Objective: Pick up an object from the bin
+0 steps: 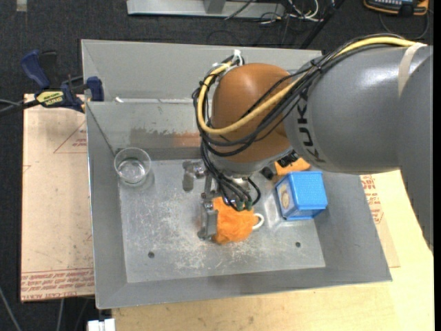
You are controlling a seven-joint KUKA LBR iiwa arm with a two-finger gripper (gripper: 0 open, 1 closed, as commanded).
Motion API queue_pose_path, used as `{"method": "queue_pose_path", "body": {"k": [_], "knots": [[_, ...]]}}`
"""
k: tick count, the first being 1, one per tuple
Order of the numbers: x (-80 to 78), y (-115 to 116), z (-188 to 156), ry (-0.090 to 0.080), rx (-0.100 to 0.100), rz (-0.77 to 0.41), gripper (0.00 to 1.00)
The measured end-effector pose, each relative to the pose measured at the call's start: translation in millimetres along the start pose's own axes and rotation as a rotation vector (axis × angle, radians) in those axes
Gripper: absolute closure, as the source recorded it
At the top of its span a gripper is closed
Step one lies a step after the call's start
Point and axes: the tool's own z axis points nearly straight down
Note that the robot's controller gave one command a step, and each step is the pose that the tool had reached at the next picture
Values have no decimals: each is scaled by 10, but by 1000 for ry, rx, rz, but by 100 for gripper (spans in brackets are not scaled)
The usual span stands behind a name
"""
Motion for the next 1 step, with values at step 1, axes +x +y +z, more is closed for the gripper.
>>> {"method": "queue_pose_path", "body": {"k": [1], "knots": [[-27,-136,94,-4,-4,108,0]]}}
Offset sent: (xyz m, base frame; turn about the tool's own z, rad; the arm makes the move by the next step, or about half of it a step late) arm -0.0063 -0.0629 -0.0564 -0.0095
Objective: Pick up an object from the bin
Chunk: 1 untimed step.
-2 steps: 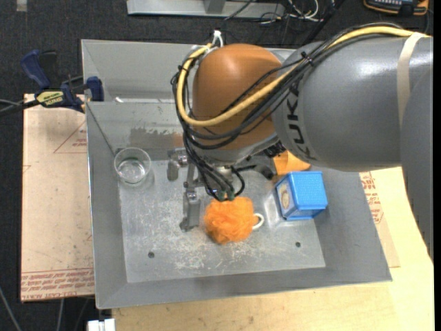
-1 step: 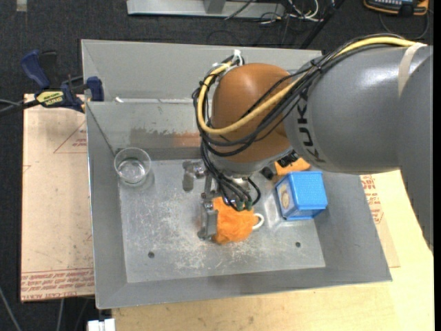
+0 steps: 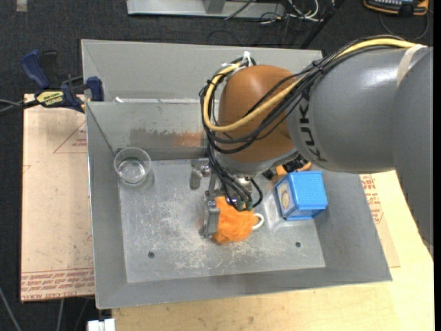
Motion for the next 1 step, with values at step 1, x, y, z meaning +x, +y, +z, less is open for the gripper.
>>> {"method": "queue_pose_path", "body": {"k": [1], "knots": [[96,-457,433,0,2,-120,0]]}}
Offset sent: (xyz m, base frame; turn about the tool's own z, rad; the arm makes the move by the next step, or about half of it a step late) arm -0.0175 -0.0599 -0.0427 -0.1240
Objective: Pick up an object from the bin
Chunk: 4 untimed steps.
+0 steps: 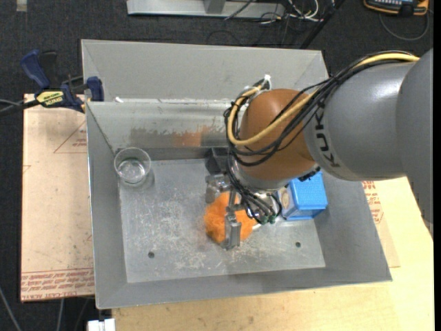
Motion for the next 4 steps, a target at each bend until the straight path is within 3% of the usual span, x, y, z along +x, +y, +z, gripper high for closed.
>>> {"method": "queue_pose_path", "body": {"k": [1,2,3,4], "knots": [[74,-130,120,4,0,3,0],[42,-248,202,-3,-1,-31,0],[100,-275,356,4,-2,-145,100],[100,-276,356,4,-2,-145,100]]}}
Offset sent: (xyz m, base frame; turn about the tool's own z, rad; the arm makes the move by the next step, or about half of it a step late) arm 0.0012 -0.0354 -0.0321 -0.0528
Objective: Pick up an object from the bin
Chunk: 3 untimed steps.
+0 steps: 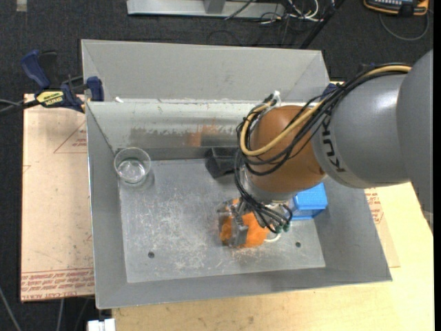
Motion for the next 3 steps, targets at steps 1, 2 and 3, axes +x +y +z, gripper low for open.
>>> {"method": "queue_pose_path", "body": {"k": [1,2,3], "knots": [[22,-131,-874,-3,-1,-18,100],[22,-131,-874,-3,-1,-17,0],[22,-132,-874,-3,-1,-17,0]]}}
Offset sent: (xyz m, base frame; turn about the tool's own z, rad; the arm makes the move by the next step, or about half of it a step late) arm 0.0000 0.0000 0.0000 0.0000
